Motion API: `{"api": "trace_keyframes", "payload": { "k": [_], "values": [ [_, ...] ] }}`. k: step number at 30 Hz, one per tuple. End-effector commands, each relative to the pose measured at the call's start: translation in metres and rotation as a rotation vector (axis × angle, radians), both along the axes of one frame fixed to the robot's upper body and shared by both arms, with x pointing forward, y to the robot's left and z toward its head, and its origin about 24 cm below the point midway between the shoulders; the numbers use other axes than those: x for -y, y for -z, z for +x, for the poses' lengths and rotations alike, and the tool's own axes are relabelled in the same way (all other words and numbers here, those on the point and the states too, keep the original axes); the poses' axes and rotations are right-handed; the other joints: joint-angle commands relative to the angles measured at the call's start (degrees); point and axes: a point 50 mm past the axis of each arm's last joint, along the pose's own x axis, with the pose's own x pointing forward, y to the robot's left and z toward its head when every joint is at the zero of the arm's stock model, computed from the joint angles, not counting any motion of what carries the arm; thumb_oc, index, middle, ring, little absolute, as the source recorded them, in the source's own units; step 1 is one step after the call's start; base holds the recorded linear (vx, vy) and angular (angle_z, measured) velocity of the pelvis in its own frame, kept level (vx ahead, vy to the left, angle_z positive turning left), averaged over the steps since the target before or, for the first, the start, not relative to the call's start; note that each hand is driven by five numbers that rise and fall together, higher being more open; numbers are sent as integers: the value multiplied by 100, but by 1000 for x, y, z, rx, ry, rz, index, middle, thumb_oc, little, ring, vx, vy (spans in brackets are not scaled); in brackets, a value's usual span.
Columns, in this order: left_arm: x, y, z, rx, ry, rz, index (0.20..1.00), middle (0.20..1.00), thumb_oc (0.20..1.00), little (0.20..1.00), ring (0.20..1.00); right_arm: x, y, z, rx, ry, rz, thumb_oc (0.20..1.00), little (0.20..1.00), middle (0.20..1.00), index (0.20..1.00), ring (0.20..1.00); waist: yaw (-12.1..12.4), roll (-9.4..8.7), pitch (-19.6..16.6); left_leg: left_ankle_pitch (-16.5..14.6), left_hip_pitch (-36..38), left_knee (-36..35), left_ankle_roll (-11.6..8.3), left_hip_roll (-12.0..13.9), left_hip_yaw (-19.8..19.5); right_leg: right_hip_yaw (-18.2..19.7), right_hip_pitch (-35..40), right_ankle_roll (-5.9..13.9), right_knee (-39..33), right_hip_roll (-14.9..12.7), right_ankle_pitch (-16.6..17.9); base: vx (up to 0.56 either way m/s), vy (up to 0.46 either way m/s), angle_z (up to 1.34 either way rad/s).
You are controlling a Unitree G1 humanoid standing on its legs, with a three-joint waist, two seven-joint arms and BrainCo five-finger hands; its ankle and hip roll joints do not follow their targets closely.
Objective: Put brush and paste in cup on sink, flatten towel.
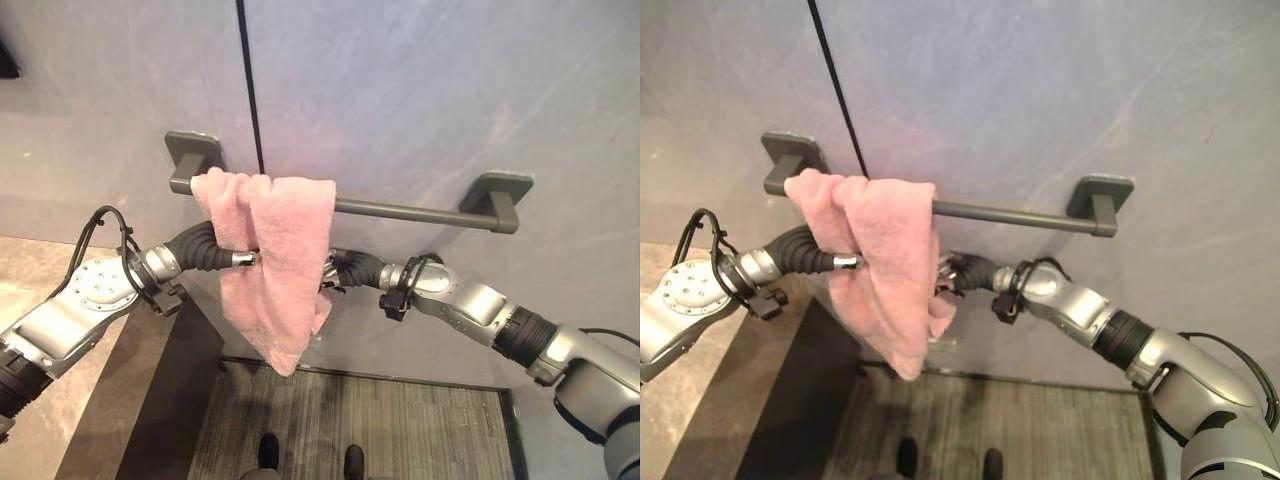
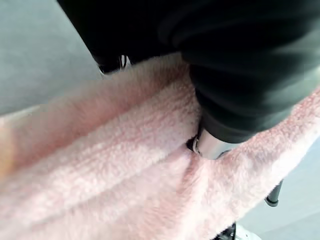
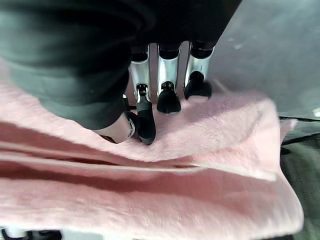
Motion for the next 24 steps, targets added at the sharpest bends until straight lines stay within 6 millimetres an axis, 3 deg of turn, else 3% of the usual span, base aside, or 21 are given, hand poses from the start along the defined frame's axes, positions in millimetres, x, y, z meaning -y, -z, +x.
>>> {"api": "trace_keyframes", "payload": {
  "k": [1, 6, 10, 14, 15, 16, 18, 20, 21, 22, 24],
  "values": [
    [4, -10, -7, 39, 31, -51, 200, 200, 200, 200, 200, 2, -30, -1, 107, -6, 133, 200, 200, 200, 200, 200, 109, -235, -318, -184, 108, 39, -323, 413, 228, 0, -20, 666, 4, -817, 161, 0, 0, 0],
    [11, -26, -16, 93, 84, -118, 200, 200, 200, 200, 200, -1, -42, -13, 115, -60, 224, 200, 200, 200, 200, 200, 103, -233, -338, -187, 117, 39, -325, 426, 234, 13, -19, 665, 4, -812, 156, 0, 0, 0],
    [12, -42, -29, 159, 122, -205, 200, 200, 200, 200, 200, 1, -68, -36, 172, -162, 360, 200, 200, 200, 200, 200, 77, -226, -354, -190, 127, 39, -324, 425, 241, 19, -11, 665, 4, -807, 135, 0, 0, 0],
    [11, -52, -46, 212, 159, -187, 200, 200, 200, 200, 200, 7, -64, -46, 185, -173, 379, 200, 200, 200, 200, 200, 89, -201, -350, -203, 133, 39, -310, 420, 238, -12, 9, 665, 4, -817, 126, 0, 0, 0],
    [10, -48, -46, 185, 157, -237, 200, 200, 200, 200, 200, 9, -61, -47, 187, -166, 364, 200, 200, 200, 200, 200, 81, -195, -349, -206, 141, 39, -309, 417, 242, -9, 9, 663, 4, -821, 130, 0, 0, 0],
    [4, -33, -40, 123, 111, -232, 200, 200, 200, 200, 200, 13, -43, -43, 151, -113, 312, 200, 200, 200, 200, 200, 72, -178, -343, -201, 153, 39, -303, 414, 251, -10, 10, 661, 4, -816, 143, 0, 0, 0],
    [2, -24, -37, 96, 92, -188, 200, 200, 200, 200, 200, 13, -32, -42, 108, -107, 287, 200, 200, 200, 200, 200, 83, -167, -341, -200, 156, 39, -300, 412, 245, -7, 15, 657, 4, -817, 145, 0, 0, 0],
    [-5, 2, -31, 9, 22, -103, 200, 200, 200, 200, 200, 12, -7, -40, 32, -63, 252, 200, 200, 200, 200, 200, 78, -138, -329, -188, 151, 39, -296, 405, 240, -27, 27, 655, 4, -815, 149, -9, 0, -2],
    [-4, 9, -30, -22, 23, -85, 200, 200, 200, 200, 200, 11, -4, -41, 21, -72, 247, 200, 200, 200, 200, 200, 89, -129, -332, -186, 152, 39, -296, 405, 241, -29, 28, 656, 4, -816, 147, 0, 0, 0],
    [-6, 26, -28, -66, 1, -13, 200, 200, 200, 200, 200, 11, 18, -45, -61, -24, 273, 200, 200, 200, 200, 200, 56, -105, -319, -195, 164, 39, -289, 406, 251, -26, 36, 654, 4, -819, 147, 0, 0, 0],
    [0, 25, -29, -34, 26, 35, 200, 200, 200, 200, 200, 14, 26, -47, -78, 15, 291, 200, 200, 200, 200, 200, 49, -96, -316, -195, 165, 39, -291, 408, 260, -28, 40, 653, 4, -822, 145, 0, 0, 0]
  ]
}}
